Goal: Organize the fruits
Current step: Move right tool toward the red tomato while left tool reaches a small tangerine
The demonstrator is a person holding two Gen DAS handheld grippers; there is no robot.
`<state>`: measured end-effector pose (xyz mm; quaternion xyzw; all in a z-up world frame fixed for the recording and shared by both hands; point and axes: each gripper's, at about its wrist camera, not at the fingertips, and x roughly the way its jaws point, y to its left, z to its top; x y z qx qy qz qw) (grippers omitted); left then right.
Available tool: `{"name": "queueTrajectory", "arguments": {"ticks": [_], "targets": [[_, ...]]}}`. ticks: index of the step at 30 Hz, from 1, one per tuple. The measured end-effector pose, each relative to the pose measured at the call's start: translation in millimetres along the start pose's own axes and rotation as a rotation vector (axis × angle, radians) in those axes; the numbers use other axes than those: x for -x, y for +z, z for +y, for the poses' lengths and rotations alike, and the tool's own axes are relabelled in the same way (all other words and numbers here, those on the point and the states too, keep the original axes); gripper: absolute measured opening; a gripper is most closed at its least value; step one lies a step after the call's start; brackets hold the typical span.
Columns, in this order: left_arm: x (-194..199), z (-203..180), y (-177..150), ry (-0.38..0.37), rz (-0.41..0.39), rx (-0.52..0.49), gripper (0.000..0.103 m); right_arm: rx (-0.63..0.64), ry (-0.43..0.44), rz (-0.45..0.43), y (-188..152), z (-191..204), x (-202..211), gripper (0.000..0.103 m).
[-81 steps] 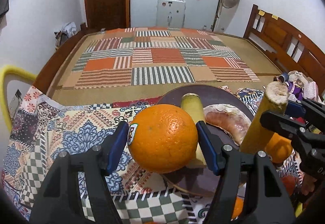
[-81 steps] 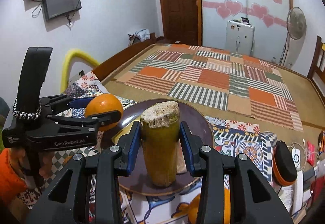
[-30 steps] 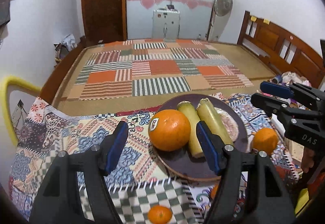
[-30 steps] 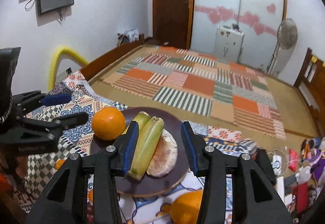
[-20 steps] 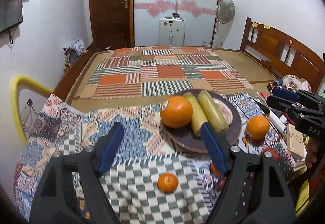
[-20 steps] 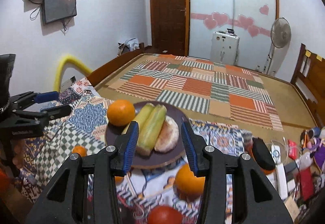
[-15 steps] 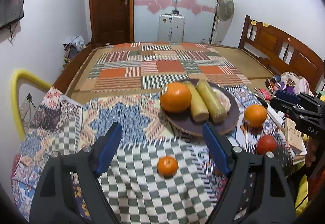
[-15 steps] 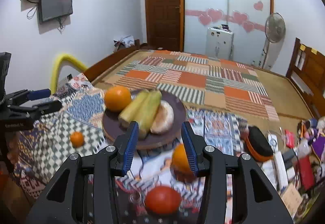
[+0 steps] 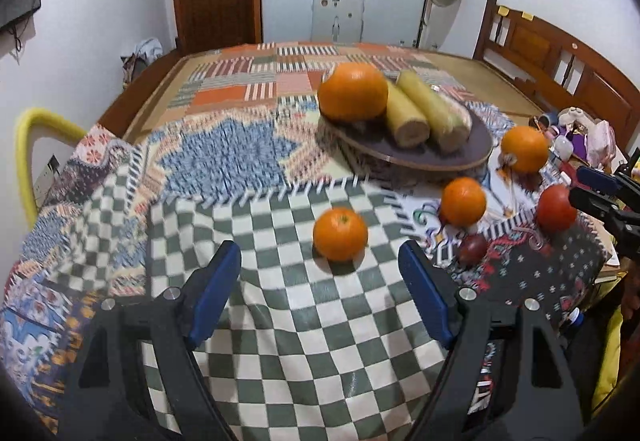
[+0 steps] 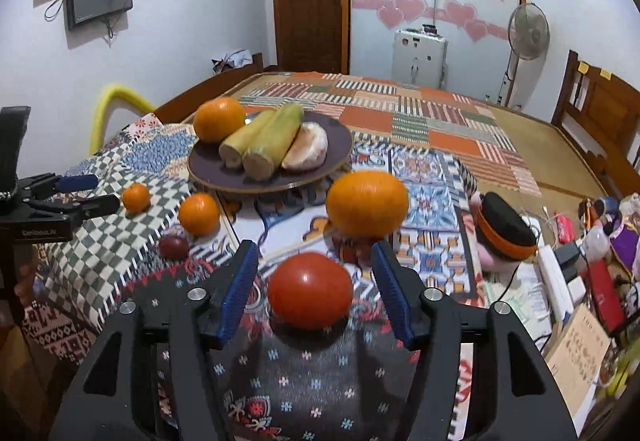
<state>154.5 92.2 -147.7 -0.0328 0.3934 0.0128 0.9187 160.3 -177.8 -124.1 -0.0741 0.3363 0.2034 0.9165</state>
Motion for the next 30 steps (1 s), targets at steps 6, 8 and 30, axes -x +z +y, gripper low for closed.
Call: {"name": "queueTrajectory", "arguments": {"ticks": [6, 8, 30], "targets": [[-15, -1, -4, -0.018, 0.012, 0.008, 0.074, -0.047, 0.015, 0.030, -17, -6, -11, 0.059], [-19, -3, -2, -0.027, 0.020, 0.003, 0.069, -0.050, 0.018, 0.034, -17, -6, -13, 0.059], [-29, -4, 10, -0.061, 0.024, 0.000, 0.034, -0.054, 0.058, -0.001, -13, -3, -12, 0.047]]}}
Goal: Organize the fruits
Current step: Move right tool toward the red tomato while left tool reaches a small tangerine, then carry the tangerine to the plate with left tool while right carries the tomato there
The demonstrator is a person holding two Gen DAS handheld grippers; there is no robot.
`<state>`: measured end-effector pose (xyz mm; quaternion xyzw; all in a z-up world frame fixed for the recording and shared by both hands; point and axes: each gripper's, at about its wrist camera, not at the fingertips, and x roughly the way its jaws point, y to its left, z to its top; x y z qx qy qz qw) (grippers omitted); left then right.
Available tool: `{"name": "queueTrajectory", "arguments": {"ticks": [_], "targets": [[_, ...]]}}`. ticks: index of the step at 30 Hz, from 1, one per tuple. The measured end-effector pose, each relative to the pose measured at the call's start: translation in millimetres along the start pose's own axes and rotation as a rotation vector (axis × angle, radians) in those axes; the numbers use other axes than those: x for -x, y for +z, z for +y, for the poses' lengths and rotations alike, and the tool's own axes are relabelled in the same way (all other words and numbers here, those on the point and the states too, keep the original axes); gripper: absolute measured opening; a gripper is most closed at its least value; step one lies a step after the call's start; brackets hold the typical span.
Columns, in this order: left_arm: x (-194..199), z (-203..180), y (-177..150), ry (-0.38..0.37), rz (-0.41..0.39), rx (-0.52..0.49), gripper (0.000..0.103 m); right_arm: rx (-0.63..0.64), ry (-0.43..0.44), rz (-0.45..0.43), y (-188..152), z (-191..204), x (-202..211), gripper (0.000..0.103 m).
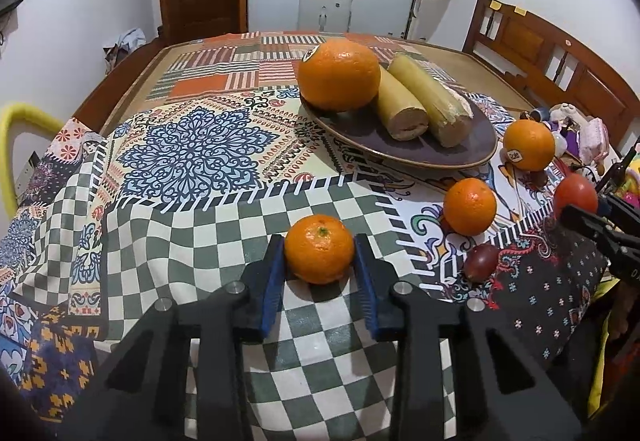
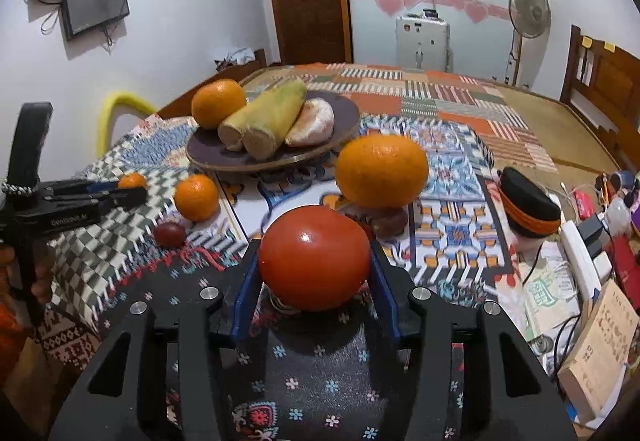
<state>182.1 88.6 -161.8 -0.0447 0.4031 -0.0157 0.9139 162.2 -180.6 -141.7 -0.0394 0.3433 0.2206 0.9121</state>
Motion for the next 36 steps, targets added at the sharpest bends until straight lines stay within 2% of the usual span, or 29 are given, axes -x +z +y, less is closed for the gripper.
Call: {"name": "queueTrajectory", "arguments": {"ticks": [9, 17, 26, 36], "targets": [[18, -9, 23, -0.026, -0.072, -0.005, 0.034, 0.018, 0.011, -0.065, 29, 3, 1, 0.047], [17, -19, 46, -0.042, -0.109, -0.021, 0.034, 0.045, 0.014, -0.081, 56, 7, -18, 0.047], [-5, -24, 66, -0.027, -0.097, -0.028, 0.034, 0.055, 0.028, 0.012, 71, 5, -53, 0.047], [-34, -26, 80, -0.046, -0.049, -0.010, 0.034, 0.065, 0.032, 0.067, 76, 6, -68, 0.047]]}}
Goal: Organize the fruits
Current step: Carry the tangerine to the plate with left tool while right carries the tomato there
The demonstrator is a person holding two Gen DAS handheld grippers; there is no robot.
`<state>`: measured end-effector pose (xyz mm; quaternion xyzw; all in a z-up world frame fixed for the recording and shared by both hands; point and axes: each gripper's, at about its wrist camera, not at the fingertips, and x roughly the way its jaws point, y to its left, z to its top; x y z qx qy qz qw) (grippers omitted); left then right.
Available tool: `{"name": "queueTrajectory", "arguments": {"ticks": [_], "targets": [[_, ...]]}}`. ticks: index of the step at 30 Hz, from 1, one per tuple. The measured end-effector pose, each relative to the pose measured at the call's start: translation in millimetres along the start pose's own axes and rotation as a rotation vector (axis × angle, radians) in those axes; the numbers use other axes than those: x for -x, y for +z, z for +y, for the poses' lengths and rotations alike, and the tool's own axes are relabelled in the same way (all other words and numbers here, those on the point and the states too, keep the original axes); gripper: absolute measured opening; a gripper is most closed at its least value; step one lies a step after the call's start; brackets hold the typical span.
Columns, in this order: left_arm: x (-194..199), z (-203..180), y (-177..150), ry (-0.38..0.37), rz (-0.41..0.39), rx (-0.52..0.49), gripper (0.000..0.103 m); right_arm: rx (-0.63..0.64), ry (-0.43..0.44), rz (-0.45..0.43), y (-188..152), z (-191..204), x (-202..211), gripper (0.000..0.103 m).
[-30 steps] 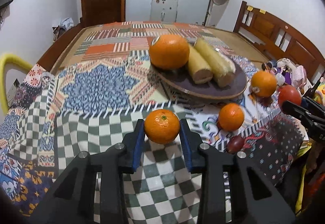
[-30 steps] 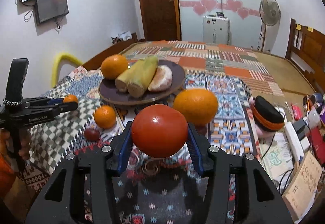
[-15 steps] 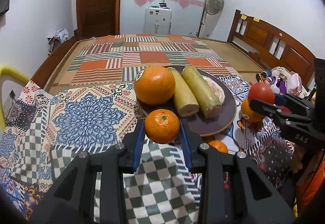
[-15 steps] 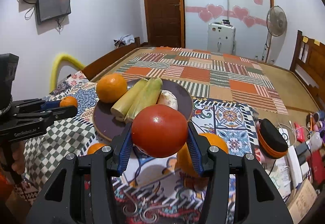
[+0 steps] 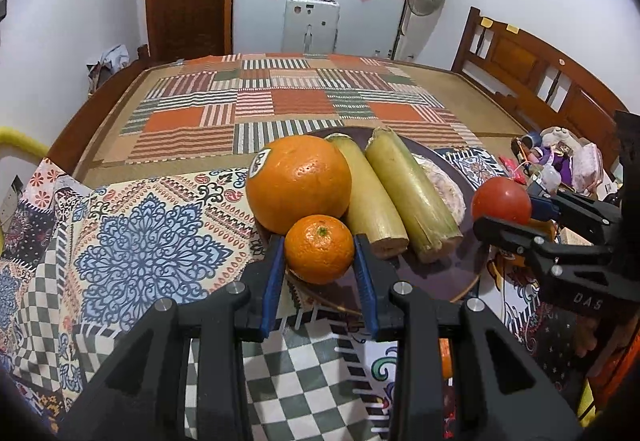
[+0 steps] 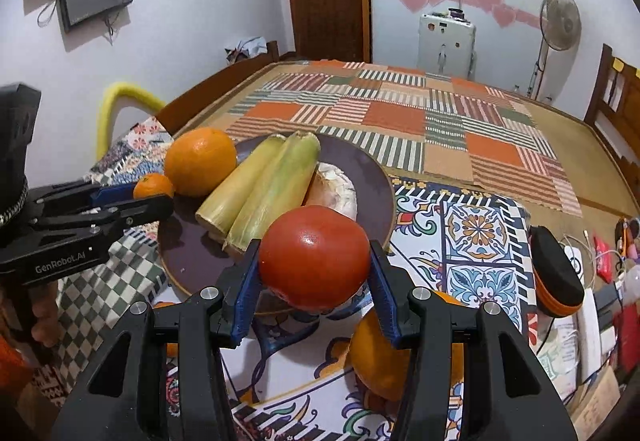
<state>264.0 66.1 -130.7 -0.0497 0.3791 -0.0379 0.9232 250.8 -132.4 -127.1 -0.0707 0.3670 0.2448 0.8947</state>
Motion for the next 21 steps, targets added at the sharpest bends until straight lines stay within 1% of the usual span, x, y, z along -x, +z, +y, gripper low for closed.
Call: {"name": "queueTrajectory", "arguments": {"ticks": [5, 13, 15, 16, 17, 19, 21], "targets": [[-6, -4, -1, 0.009, 0.005, -0.017, 0.034, 0.025, -0.007, 0.020, 0, 5, -4, 0.047], [-10, -13, 2, 0.011, 0.006, -0.035, 0.034, 0.014, 0.002, 0.033, 3, 2, -6, 0.047], [-10, -15, 1, 0.014, 0.010, -0.037, 0.037, 0.019, -0.001, 0.034, 3, 4, -6, 0.047], [-10, -14, -1, 0.010, 0.016, -0.034, 0.039, 0.018, -0.002, 0.036, 3, 4, -6, 0.048], [-10, -15, -1, 0.008, 0.020, -0.031, 0.043, 0.015, -0.002, 0.038, 4, 4, -6, 0.050], [-9, -17, -2, 0.005, 0.018, -0.031, 0.045, 0.011, -0.007, 0.032, 4, 3, -5, 0.059], [-6, -18, -3, 0.006, 0.013, -0.036, 0.045, 0.007, 0.002, 0.015, 5, 2, -1, 0.061]]}}
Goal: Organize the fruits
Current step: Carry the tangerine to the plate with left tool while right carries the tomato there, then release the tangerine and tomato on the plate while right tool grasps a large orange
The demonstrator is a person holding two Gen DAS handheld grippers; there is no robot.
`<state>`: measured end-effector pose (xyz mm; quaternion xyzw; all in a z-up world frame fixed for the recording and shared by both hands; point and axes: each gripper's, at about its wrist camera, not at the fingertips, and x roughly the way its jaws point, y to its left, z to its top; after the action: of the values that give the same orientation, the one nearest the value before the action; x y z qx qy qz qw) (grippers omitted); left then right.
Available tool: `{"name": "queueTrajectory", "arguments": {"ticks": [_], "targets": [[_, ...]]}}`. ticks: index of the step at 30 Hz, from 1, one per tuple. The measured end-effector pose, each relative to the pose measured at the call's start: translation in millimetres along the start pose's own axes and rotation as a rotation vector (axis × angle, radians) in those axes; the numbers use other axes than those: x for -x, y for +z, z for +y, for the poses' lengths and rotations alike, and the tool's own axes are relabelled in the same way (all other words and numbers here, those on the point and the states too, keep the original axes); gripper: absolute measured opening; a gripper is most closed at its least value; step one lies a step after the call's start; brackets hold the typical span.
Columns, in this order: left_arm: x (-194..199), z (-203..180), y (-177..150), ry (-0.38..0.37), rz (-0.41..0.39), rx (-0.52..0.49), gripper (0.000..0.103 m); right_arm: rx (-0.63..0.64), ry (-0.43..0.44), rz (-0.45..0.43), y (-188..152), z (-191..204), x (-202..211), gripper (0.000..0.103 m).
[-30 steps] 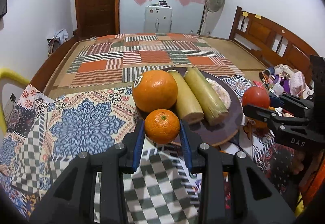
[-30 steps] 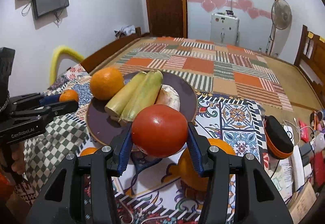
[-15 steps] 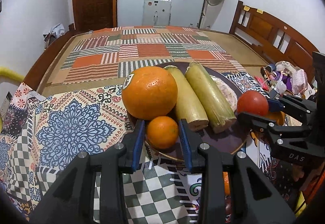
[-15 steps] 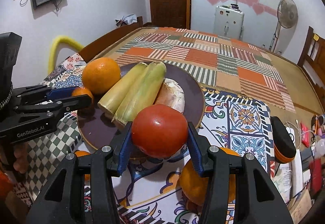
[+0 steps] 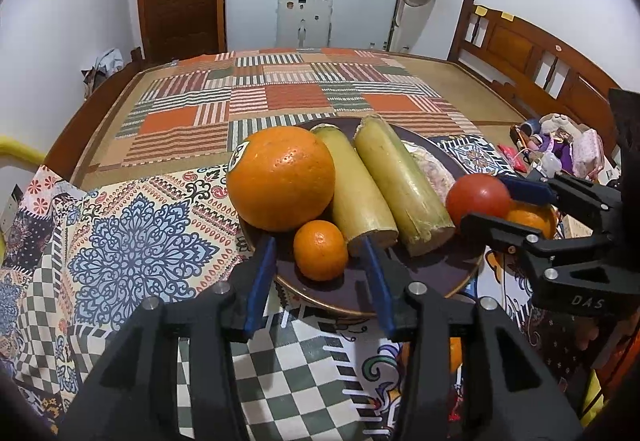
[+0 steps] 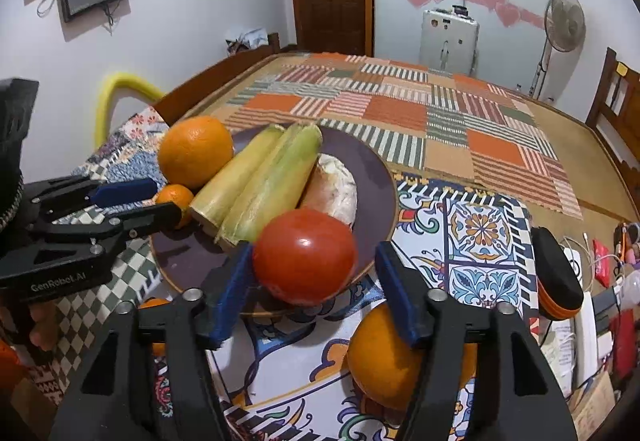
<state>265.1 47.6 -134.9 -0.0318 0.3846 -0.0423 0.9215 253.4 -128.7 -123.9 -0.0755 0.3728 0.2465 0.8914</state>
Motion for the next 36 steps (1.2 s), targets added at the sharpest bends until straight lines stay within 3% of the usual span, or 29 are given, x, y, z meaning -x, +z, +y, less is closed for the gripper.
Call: {"name": "queueTrajectory", "arguments": {"ticks": [11, 16, 25, 36], "targets": [[34, -2, -7, -0.022, -0.039, 0.005, 0.051, 0.021, -0.045, -0.083, -1, -4, 39, 0.062], [40, -12, -16, -0.052, -0.027, 0.010, 0.052, -0.001, -0.067, -0.096, -9, -15, 52, 0.067], [30, -29, -32, -0.067, 0.012, -0.008, 0.052, 0.000, -0.113, -0.013, -33, -35, 33, 0.067], [26, -38, -42, -0.085, 0.020, -0.020, 0.052, -0.010, -0.076, 0.027, -35, -39, 13, 0.070]]}}
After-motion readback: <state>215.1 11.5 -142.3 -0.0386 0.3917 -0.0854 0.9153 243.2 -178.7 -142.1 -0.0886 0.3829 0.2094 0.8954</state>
